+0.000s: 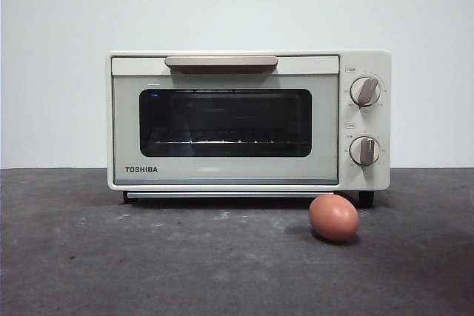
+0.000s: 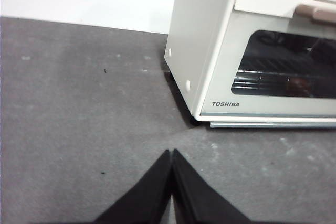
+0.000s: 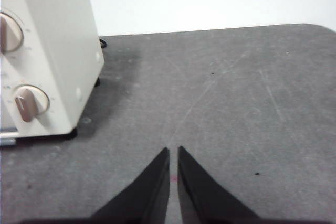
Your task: Eggoven
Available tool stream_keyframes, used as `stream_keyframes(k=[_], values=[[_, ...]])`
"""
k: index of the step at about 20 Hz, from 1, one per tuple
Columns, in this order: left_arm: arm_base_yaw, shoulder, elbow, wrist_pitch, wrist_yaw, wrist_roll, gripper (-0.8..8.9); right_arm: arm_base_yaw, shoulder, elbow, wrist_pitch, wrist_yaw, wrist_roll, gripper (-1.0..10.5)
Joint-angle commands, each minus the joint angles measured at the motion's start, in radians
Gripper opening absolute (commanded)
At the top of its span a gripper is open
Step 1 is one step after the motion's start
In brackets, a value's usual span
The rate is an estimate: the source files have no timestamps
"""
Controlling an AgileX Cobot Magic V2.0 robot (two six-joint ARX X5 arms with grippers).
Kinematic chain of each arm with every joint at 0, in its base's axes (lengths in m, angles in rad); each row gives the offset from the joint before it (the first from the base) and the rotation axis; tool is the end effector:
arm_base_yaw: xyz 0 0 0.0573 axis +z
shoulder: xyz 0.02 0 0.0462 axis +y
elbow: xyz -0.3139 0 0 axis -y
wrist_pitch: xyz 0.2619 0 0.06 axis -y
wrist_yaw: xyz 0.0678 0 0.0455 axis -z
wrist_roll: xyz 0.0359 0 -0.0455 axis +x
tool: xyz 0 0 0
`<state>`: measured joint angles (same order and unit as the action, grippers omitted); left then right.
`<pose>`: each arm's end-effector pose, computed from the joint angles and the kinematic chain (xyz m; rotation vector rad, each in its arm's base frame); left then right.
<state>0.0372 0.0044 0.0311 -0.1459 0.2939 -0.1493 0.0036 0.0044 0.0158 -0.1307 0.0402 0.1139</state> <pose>0.0681 -0.0079 0.1597 -0.1680 0.1368 -0.2472 0.0702 -0.0012 0.1555 0.1111 0.1171 -0.0433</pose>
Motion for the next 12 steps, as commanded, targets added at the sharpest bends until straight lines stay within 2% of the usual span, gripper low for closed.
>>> stream_keyframes(k=[1,4,7,9,12], values=[[0.003,-0.001,-0.027,0.011,0.001,-0.114,0.07,-0.001,-0.001,-0.003,0.031,-0.017,0.058,0.1],[0.003,-0.001,-0.024,0.013,0.001,-0.208,0.07,-0.001,-0.001,0.002,0.032,-0.031,0.122,0.1],[0.003,-0.001,-0.006,0.001,0.002,-0.335,0.07,-0.001,0.000,0.037,0.009,-0.095,0.223,0.1],[0.002,-0.001,0.018,-0.006,0.011,-0.384,0.07,-0.001,0.000,0.077,-0.018,-0.106,0.251,0.1],[0.002,0.004,0.075,-0.043,0.040,-0.420,0.07,-0.001,0.001,0.160,-0.073,-0.119,0.252,0.1]])
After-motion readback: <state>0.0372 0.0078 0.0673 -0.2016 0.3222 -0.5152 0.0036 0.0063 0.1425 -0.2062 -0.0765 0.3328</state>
